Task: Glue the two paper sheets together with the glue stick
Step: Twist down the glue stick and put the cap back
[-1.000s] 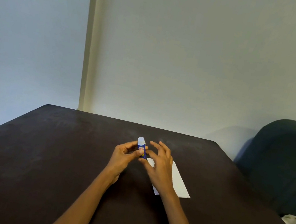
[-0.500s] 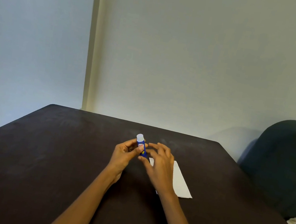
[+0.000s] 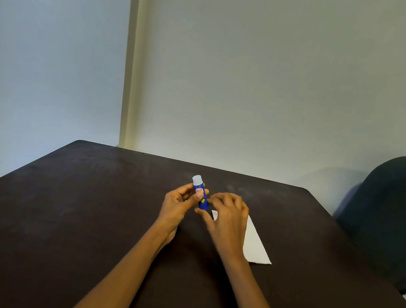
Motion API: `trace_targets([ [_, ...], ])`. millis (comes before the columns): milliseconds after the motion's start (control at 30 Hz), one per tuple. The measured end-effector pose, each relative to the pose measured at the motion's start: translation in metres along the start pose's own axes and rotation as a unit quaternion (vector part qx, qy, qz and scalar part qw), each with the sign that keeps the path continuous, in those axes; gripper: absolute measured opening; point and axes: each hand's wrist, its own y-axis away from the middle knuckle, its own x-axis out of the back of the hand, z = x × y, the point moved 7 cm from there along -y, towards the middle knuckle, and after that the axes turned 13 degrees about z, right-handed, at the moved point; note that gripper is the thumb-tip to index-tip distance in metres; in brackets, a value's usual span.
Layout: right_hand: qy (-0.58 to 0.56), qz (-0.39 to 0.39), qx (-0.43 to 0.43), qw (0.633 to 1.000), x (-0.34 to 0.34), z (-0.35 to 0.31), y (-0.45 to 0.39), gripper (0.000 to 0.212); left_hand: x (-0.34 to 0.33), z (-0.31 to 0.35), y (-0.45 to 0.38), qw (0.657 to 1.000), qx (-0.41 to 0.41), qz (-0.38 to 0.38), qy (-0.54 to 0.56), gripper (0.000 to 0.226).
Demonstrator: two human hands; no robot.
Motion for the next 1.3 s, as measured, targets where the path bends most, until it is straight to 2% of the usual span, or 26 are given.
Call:
trace_targets([
  [100, -0.011, 0.017, -0.018, 1.0, 0.002, 0.003, 0.0, 0.033, 0.002, 0.0, -0.002, 1.0, 0.015, 0.007, 0.02, 0.026],
  [233, -0.081, -0.062, -0.065, 0.993, -0.011, 0.012, 0.003, 0.051, 0.003, 0.001, -0.002, 1.0, 0.016, 0.001, 0.019, 0.026],
  [333, -0.128, -0.096, -0.049, 0.986, -0.016, 0.006, 0.005, 0.037, 0.0, 0.001, 0.001, 1.0, 0.005, -0.012, 0.003, 0.033],
  [500, -0.032, -0.019, -0.041, 0.998, -0.002, 0.007, -0.001, 0.028, -0.002, 0.0, 0.001, 1.0, 0.0, -0.024, 0.003, 0.029],
  [667, 0.006, 0.007, -0.03, 1.0, 0.003, 0.004, -0.001, 0.029, -0.004, 0.0, 0.003, 1.0, -0.008, -0.029, -0.002, 0.022],
  [767, -0.032, -0.032, -0.044, 0.998, -0.004, 0.004, 0.001, 0.037, 0.003, 0.003, 0.0, 1.0, -0.013, 0.015, 0.01, 0.02],
  [867, -0.066, -0.079, -0.081, 0.991, -0.018, 0.006, 0.002, 0.048, 0.02, 0.005, -0.006, 0.993, -0.037, 0.107, -0.014, 0.02],
  [967, -0.036, -0.125, -0.082, 0.988, -0.039, 0.004, -0.004, 0.046, 0.044, 0.003, -0.013, 0.975, -0.042, 0.213, -0.04, 0.022],
  [1033, -0.015, -0.177, -0.084, 0.981, -0.058, -0.002, -0.01, 0.048, 0.054, -0.001, -0.017, 0.966, -0.03, 0.25, -0.05, 0.029],
  [1167, 0.0, -0.287, -0.087, 0.954, -0.091, -0.017, -0.015, 0.05, 0.058, -0.004, -0.021, 0.962, -0.027, 0.259, -0.076, 0.029],
  [1300, 0.0, -0.265, -0.1, 0.959, -0.099, -0.021, -0.022, 0.028, 0.052, -0.004, -0.021, 0.965, -0.04, 0.234, -0.109, 0.03],
])
